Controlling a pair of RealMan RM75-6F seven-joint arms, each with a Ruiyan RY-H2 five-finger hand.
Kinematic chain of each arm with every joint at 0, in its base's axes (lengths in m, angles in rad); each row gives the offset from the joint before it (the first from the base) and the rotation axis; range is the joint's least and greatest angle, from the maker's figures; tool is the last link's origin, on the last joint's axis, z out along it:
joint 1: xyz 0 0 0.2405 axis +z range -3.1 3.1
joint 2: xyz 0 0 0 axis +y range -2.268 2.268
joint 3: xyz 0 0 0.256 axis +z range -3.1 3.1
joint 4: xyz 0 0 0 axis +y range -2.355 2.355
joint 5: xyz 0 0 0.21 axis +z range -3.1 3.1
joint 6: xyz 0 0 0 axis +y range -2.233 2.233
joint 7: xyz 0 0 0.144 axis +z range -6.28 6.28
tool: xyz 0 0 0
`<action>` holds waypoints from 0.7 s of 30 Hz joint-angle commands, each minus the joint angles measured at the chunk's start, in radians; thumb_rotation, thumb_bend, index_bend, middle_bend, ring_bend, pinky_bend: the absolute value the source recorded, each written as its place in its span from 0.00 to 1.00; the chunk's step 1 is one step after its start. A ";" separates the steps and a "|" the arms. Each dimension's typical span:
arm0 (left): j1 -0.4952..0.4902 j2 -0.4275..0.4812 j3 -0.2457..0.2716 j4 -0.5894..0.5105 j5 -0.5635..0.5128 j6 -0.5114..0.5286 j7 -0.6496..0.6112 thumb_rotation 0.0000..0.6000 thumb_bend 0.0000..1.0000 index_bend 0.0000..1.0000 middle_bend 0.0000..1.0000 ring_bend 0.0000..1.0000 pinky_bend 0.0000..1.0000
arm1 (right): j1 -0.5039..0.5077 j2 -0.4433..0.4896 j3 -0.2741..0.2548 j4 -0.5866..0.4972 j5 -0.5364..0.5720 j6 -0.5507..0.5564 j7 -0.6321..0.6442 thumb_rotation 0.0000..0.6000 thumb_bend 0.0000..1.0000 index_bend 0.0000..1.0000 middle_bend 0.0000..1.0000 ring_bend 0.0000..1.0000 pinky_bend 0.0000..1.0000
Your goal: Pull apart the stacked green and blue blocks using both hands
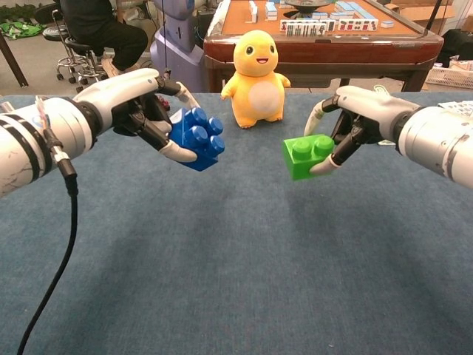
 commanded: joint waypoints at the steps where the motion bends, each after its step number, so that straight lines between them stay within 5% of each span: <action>1: 0.001 -0.007 -0.001 0.011 0.013 0.012 -0.012 1.00 0.22 0.36 1.00 1.00 1.00 | -0.004 -0.009 0.002 0.010 -0.001 -0.009 -0.004 1.00 0.00 0.26 1.00 1.00 1.00; 9: 0.025 0.016 0.011 0.004 0.022 0.026 -0.029 1.00 0.05 0.25 1.00 1.00 1.00 | -0.022 -0.003 0.012 -0.001 -0.031 -0.012 -0.008 1.00 0.00 0.16 1.00 0.99 1.00; 16: 0.096 0.105 0.056 -0.066 0.107 0.091 -0.057 1.00 0.04 0.25 0.99 1.00 1.00 | -0.066 0.048 0.003 -0.058 -0.115 0.050 -0.008 1.00 0.00 0.17 1.00 0.92 0.99; 19: 0.154 0.174 0.090 -0.105 0.186 0.164 -0.067 1.00 0.06 0.22 0.86 0.98 1.00 | -0.099 0.099 -0.012 -0.104 -0.173 0.086 -0.005 1.00 0.00 0.25 0.97 0.82 0.96; 21: 0.187 0.221 0.110 -0.127 0.224 0.200 -0.064 1.00 0.06 0.21 0.74 0.87 1.00 | -0.117 0.134 -0.022 -0.130 -0.202 0.099 -0.003 1.00 0.00 0.32 0.84 0.71 0.92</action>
